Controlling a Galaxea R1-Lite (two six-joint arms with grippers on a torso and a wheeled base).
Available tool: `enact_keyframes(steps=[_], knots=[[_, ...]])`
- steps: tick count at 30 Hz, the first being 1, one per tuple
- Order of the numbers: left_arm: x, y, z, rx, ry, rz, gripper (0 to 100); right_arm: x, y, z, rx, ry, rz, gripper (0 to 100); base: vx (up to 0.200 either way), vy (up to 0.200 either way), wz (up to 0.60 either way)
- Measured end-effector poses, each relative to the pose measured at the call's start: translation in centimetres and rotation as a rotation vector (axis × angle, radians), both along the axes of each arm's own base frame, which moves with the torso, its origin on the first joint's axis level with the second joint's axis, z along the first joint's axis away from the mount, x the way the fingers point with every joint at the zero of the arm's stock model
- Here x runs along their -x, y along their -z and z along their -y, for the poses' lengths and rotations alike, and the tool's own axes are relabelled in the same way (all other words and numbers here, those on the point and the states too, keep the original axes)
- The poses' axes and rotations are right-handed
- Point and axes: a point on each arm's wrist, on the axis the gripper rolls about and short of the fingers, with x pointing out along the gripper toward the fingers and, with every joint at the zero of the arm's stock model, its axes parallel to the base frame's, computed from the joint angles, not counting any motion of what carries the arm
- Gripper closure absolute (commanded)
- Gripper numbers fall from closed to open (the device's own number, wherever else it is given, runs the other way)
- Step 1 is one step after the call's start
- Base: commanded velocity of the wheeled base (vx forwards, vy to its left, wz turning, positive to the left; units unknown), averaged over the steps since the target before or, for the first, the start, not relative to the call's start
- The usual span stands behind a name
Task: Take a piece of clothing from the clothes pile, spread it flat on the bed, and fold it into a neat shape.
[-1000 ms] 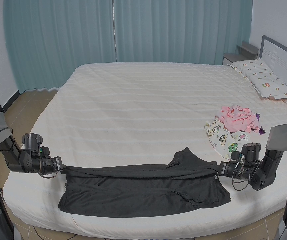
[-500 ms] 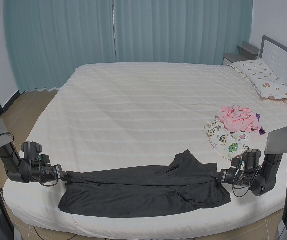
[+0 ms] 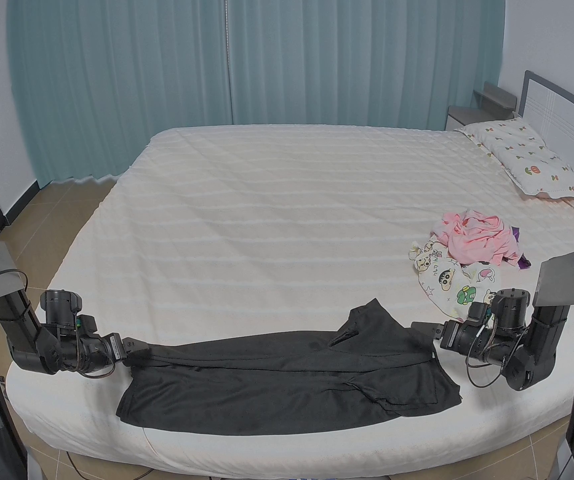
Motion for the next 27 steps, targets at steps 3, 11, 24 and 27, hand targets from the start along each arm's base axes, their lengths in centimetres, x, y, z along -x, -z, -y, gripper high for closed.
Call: enact_keyframes(steps=[3,11,24,27], knots=[[-0.2,-0.3,-0.2,0.095,-0.064,0.002,0,-0.8,-0.1,-0.8,-0.002,-0.015,-0.042,0,0.000,0.000,0.00],[-0.4,-1.1,-0.7,0.205,-0.113,0.061,0,-3.7,0.4,-2.3,0.009,-0.031,-0.093,0,0.000,0.000,0.00],[-0.1,-1.0,-0.8,0.216,-0.118,0.058,0,-4.7,2.3,-3.1,0.016,-0.046,-0.132,100,0.000,0.000,0.00],[0.0,-0.9,-0.7,0.217,-0.117,0.054,0,-4.4,2.3,-2.9,0.016,-0.043,-0.140,100,0.000,0.000,0.00]])
